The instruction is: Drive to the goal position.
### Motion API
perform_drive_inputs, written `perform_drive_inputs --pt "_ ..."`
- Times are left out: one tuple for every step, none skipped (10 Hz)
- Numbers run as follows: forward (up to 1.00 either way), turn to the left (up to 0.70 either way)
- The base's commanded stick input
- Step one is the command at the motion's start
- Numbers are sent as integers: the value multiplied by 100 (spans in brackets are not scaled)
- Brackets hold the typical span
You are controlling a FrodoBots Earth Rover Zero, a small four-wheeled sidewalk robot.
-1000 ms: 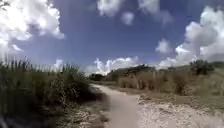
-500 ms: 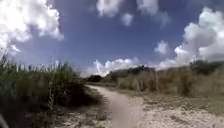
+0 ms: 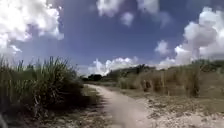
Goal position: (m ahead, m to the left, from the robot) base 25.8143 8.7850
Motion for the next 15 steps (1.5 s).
perform_drive_inputs --pt "70 0" --pt "70 0" --pt "70 0" --pt "70 0" --pt "70 0" --pt "70 0" --pt "70 0" --pt "70 0" --pt "70 0" --pt "70 0" --pt "70 0" --pt "70 0" --pt "70 0" --pt "70 0" --pt "70 21"
